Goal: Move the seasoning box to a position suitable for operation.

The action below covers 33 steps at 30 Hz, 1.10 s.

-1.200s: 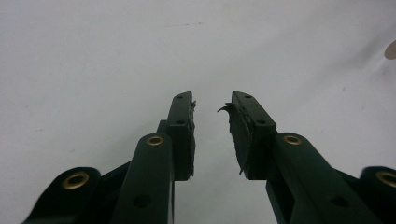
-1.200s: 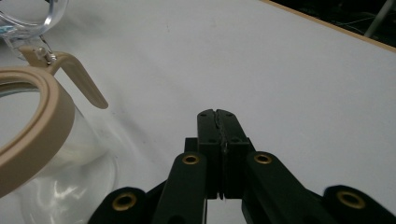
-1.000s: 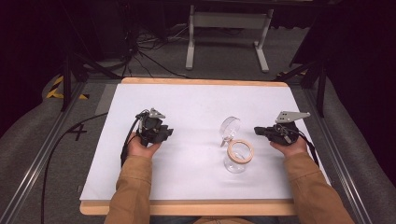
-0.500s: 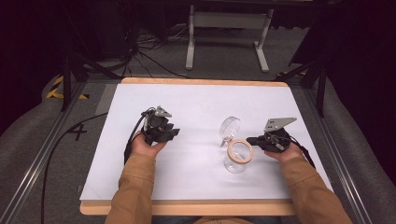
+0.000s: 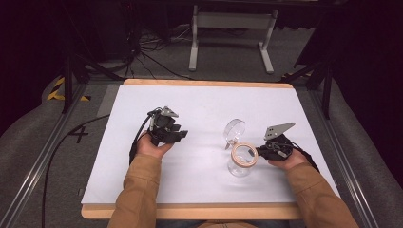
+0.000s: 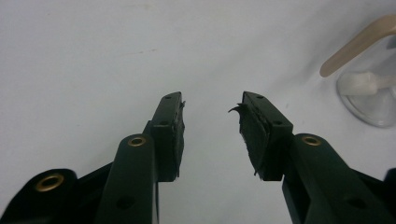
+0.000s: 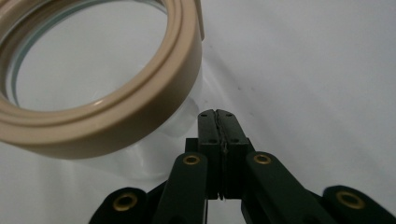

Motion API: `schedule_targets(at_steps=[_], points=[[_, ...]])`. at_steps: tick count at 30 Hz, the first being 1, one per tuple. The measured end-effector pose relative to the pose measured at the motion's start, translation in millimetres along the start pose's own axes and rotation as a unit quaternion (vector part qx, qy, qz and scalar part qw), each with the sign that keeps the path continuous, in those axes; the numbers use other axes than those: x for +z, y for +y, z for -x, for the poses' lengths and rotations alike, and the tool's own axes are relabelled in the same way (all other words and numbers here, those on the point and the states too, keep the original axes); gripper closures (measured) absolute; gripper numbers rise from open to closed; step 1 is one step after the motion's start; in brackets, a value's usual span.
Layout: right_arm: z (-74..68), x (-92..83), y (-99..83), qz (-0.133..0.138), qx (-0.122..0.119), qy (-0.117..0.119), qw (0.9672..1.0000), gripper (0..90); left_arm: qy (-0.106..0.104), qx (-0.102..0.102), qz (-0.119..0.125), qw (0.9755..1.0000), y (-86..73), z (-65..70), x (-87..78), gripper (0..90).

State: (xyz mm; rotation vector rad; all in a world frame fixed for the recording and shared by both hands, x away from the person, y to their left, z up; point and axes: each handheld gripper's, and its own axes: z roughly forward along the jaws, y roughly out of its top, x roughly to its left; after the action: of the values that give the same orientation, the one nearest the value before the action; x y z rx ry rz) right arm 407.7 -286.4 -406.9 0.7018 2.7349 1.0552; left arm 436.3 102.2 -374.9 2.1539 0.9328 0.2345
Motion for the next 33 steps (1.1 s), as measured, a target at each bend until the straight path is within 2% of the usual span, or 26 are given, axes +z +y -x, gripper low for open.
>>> schedule_targets(at_steps=[7,12,19,24,33], points=[[-7.9,0.0,-6.0,-0.009,-0.002,0.018,0.9998,89.5,-0.017,0.007,-0.005,0.9998,8.8,3.8,7.5,58.6],[-17.8,3.8,-9.5,-0.024,-0.014,0.026,0.9993,89.4,-0.030,0.017,-0.010,0.9993,16.7,8.7,13.8,58.8],[-23.5,7.5,-11.3,-0.031,-0.016,0.042,0.9985,89.4,-0.051,0.006,-0.006,0.9987,20.5,10.0,15.5,61.4],[-28.7,11.7,-10.0,-0.036,-0.027,0.050,0.9978,89.4,-0.059,0.004,-0.004,0.9982,21.6,10.6,15.7,63.2],[-29.8,13.6,-9.8,-0.035,-0.030,0.060,0.9972,89.3,-0.061,0.009,-0.004,0.9981,23.0,13.1,14.1,63.8]])
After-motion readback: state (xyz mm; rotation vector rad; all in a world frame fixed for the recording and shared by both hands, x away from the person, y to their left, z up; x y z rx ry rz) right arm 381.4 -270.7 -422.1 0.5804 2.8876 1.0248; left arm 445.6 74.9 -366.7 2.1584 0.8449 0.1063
